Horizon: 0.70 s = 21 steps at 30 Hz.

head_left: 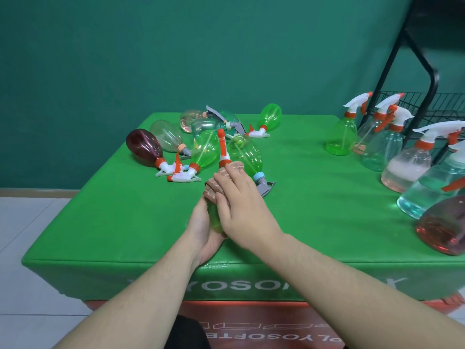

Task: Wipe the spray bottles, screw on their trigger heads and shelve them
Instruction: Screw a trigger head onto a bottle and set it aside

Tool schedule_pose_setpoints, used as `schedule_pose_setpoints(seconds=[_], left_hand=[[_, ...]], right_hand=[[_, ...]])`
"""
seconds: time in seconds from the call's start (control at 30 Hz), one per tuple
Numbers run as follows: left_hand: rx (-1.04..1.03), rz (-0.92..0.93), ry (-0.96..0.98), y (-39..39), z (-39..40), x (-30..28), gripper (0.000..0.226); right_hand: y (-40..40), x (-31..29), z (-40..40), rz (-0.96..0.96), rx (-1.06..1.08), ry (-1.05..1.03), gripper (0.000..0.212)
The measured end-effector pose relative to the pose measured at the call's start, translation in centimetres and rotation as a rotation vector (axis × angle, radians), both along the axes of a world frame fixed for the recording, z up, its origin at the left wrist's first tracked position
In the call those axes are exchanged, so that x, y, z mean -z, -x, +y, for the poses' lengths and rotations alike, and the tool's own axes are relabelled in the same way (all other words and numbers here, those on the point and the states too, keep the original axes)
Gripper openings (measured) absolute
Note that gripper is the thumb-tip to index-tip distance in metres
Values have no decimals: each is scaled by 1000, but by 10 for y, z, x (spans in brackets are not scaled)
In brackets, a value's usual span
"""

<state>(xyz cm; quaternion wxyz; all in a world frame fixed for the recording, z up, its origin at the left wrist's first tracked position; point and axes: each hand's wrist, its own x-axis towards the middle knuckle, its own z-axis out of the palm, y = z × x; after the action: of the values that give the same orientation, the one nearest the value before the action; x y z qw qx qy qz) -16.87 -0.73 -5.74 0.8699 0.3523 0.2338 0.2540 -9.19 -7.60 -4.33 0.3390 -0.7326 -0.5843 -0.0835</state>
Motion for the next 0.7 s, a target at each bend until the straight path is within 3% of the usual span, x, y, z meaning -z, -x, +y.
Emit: schedule_pose_setpoints(seconds=[0.17, 0.37, 0.57, 0.7], left_hand=[[-5, -9, 65, 0, 1, 4, 63], [21, 42, 67, 4, 0, 4, 63], [89, 73, 42, 3, -3, 4, 67], [85, 49, 57, 3, -1, 7, 73]], right_hand=[[-3, 18, -17, -113, -56, 49, 50], [-2, 38, -40, -176, -117, 36, 45], [6, 36, -54, -116, -88, 32, 49], [12, 31, -44, -24, -42, -25, 37]])
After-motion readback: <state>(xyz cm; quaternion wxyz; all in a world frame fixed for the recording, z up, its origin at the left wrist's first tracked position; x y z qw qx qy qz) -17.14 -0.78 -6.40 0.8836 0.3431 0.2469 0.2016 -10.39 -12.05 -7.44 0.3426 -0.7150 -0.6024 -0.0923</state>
